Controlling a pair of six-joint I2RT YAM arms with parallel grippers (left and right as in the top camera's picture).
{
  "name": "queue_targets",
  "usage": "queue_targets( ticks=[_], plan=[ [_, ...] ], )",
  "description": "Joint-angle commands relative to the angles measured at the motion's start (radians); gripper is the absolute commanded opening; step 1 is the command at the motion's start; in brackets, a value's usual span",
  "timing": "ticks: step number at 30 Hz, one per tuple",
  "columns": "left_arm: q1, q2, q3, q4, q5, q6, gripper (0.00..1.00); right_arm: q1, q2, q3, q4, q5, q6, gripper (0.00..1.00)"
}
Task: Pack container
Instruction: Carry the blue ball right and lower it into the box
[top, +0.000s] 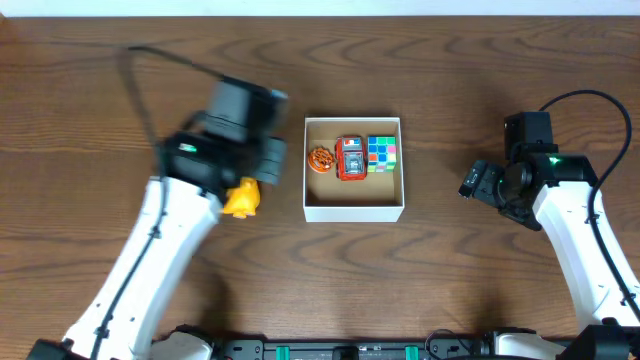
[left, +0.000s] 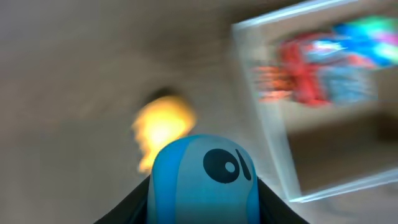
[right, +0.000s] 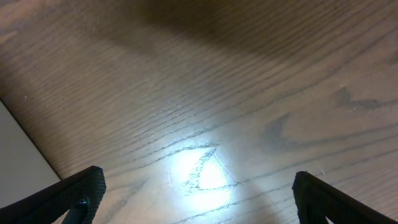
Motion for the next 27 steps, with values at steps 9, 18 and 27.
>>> queue_targets(
  ticks=[9, 18, 27],
  plan=[
    [-0.341, 0.183, 0.006, 0.278, -0.003, 0.218, 0.06, -0.01, -0.003, -0.003, -0.001, 0.0, -0.015, 0.99],
    [-0.377, 0.365, 0.006, 0.301, -0.002, 0.176, 0.06, -0.01, -0.003, -0.003, -0.001, 0.0, -0.015, 0.99],
    [-0.407, 0.389, 0.006, 0.306, -0.002, 0.17, 0.06, -0.01, -0.003, -0.003, -0.001, 0.0, -0.015, 0.99]
  ],
)
